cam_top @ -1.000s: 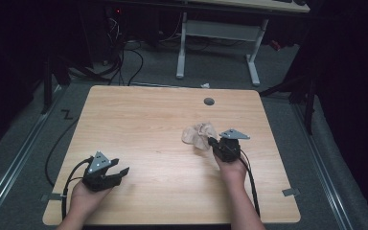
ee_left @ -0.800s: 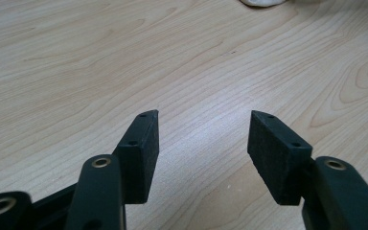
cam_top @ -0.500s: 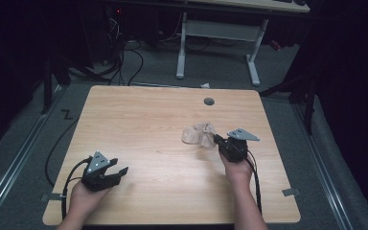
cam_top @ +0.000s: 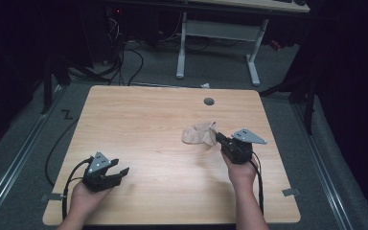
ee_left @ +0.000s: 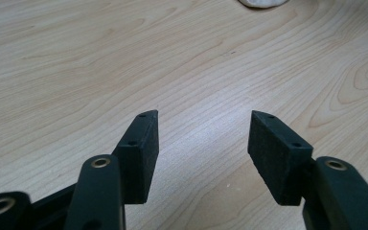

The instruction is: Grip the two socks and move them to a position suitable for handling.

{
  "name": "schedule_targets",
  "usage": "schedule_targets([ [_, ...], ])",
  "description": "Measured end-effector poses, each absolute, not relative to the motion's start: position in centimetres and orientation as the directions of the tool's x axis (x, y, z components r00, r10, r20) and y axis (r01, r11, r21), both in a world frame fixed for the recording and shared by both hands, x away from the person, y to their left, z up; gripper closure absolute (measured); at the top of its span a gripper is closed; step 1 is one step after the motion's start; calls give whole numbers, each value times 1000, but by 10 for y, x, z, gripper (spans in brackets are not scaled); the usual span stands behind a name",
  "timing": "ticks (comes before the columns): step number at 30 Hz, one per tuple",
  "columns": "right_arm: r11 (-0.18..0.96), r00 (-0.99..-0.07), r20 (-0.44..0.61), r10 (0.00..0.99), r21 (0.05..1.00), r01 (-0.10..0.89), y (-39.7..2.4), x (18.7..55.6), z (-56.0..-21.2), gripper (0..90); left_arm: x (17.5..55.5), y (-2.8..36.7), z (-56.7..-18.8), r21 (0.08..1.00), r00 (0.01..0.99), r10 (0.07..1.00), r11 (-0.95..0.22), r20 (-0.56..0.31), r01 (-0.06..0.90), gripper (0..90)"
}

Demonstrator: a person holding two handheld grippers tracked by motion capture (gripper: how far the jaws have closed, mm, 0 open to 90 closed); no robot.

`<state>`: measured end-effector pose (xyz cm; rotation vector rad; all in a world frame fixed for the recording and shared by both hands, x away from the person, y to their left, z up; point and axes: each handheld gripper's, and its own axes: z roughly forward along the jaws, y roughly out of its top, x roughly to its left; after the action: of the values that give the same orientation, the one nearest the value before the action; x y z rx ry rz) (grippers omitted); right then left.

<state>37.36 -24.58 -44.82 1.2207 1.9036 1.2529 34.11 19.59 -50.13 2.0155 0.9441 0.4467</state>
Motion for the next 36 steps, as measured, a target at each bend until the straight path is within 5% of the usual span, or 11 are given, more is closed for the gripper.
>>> schedule_targets([
  [36, 259, -620, -31, 784, 924, 281, -193, 320, -431, 887, 340, 195, -497, 822, 659, 752, -368, -12, 434, 449],
])
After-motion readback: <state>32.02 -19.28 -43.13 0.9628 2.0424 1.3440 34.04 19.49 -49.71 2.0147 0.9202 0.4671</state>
